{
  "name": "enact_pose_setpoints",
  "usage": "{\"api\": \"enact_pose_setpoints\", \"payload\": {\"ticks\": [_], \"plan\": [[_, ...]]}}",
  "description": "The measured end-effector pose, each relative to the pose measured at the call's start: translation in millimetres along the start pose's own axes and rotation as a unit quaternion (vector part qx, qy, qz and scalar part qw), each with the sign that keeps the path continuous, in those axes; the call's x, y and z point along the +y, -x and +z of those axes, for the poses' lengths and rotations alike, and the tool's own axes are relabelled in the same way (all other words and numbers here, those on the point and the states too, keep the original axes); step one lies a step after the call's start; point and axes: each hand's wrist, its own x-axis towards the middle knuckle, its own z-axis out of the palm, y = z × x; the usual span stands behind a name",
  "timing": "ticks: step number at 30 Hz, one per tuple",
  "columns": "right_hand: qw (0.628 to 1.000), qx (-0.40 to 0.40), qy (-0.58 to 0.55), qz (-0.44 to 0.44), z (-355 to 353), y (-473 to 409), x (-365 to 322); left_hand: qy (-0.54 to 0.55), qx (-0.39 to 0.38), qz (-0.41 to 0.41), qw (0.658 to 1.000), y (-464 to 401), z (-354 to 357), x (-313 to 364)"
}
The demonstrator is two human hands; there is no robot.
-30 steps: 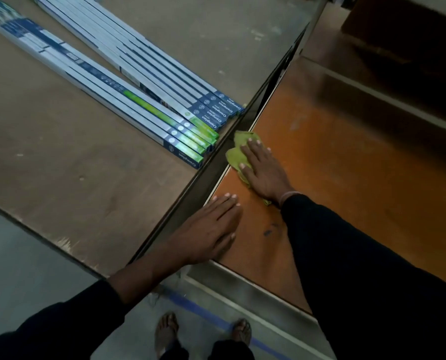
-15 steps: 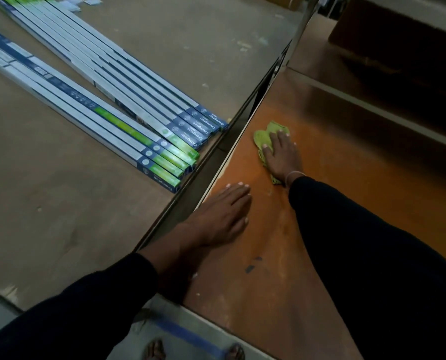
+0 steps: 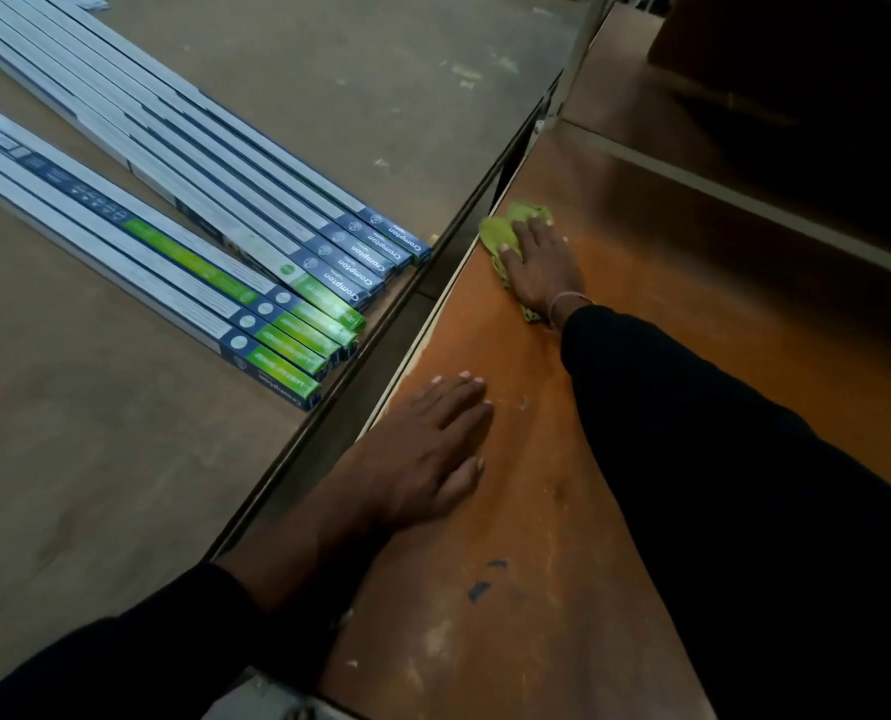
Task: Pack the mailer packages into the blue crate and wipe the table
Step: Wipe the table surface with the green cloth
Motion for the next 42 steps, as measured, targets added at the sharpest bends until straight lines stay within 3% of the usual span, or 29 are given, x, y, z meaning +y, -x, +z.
{"api": "enact_pose_setpoints", "payload": {"ticks": [4, 9, 13, 18, 23, 27, 28, 32, 35, 38, 42], "plan": [[0.991, 0.022, -0.022, 0.129, 2.4, 10.3, 11.3, 0.001, -0.008, -0.004, 1.0, -1.2, 1.4, 0.0], [0.999, -0.004, -0.016, 0.034, -2.7, 63.7, 22.6, -0.008, -0.015, 0.001, 1.0, -1.4, -0.7, 0.0], [0.982, -0.002, -0.009, 0.19, -10.6, 119.9, 53.0, 0.001, -0.024, -0.012, 1.0, -1.4, -2.3, 2.5], [0.997, -0.001, 0.006, 0.075, -8.4, 208.5, 29.4, 0.004, -0.04, -0.012, 0.999, -0.4, -7.0, 4.0], [0.959, 0.012, -0.016, 0.282, -10.9, 302.6, 18.3, 0.005, -0.064, -0.025, 0.998, 1.8, -15.2, 11.6], [0.992, 0.032, -0.004, 0.119, -1.3, 375.6, -32.4, 0.019, -0.081, -0.045, 0.996, 6.4, -27.5, 22.3], [0.993, 0.038, 0.002, 0.116, -1.8, 390.3, -36.8, 0.023, -0.084, -0.052, 0.995, 8.2, -30.6, 25.3], [0.959, 0.052, 0.006, 0.277, -3.1, 420.8, -49.6, 0.053, -0.075, -0.068, 0.993, 18.3, -33.1, 42.8], [0.98, 0.05, 0.008, 0.194, 2.7, 435.6, -67.7, 0.117, -0.073, -0.104, 0.985, 22.1, -28.8, 60.0], [0.978, 0.053, -0.063, 0.193, -2.2, 447.4, -62.9, 0.183, -0.058, -0.129, 0.973, 31.7, -30.3, 78.8], [0.913, 0.171, -0.251, 0.273, -26.6, 456.7, -55.5, 0.216, -0.029, -0.122, 0.968, 46.0, -37.4, 105.0]]}}
